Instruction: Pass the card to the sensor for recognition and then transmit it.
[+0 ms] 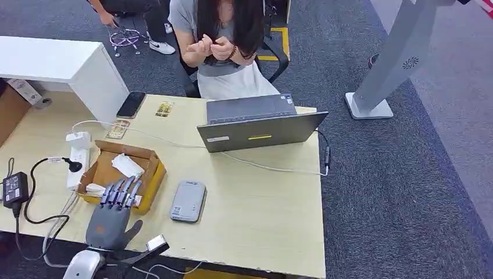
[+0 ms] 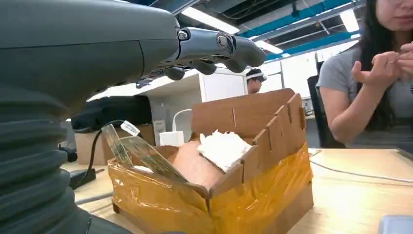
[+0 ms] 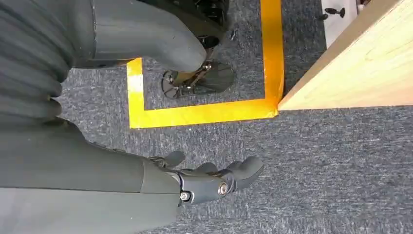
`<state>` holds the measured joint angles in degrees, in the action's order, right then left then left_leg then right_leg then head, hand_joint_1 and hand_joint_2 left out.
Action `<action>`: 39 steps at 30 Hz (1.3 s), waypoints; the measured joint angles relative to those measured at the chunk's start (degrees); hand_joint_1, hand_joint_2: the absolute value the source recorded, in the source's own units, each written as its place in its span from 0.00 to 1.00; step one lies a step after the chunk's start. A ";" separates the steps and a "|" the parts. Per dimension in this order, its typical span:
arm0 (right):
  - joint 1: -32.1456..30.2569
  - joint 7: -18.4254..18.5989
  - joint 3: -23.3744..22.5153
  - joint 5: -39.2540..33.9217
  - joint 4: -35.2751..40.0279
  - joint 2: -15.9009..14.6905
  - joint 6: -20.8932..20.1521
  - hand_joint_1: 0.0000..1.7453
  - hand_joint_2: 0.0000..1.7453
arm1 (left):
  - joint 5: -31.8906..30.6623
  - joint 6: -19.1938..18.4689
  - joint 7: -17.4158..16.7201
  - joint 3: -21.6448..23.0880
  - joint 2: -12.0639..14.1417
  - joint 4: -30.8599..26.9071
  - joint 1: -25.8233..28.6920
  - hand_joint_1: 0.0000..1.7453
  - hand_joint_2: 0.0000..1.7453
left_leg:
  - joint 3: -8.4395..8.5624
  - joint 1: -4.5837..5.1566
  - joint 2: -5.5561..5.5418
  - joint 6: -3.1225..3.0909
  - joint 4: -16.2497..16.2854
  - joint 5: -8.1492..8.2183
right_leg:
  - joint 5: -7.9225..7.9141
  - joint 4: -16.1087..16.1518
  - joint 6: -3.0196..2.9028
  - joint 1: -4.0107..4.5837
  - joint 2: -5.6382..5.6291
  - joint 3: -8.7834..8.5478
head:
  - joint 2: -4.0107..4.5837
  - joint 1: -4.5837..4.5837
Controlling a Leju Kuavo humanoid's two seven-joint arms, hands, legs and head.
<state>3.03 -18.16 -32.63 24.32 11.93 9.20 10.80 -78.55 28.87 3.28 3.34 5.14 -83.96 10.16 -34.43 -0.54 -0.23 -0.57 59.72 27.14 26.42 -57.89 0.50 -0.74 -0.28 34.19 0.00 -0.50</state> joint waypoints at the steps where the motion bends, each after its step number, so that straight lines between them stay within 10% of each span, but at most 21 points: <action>1: -0.01 0.02 0.00 0.27 0.00 0.00 0.02 0.00 1.00 | -0.15 0.02 0.07 -0.02 -0.37 0.33 -0.44 0.00 1.00 | -0.01 0.00 0.00 0.00 0.01 0.00 | 0.00 0.00 0.00 0.00 0.00 0.02 | 0.00 0.00; 39: -0.01 -0.18 -0.33 1.51 0.00 0.00 0.09 0.00 1.00 | 1.60 1.64 -0.63 -2.78 -1.62 -4.08 3.44 0.00 1.00 | -0.05 -0.01 -0.01 0.00 0.00 0.01 | 0.02 0.01 0.01 0.01 0.01 0.02 | 0.00 0.00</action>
<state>3.02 -18.34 -32.96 25.83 11.93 9.20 10.88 -76.96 30.51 2.64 0.57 3.52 -88.04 13.60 -34.48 -0.55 -0.24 -0.57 59.72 27.15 26.44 -57.89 0.51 -0.73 -0.27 34.21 0.00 -0.50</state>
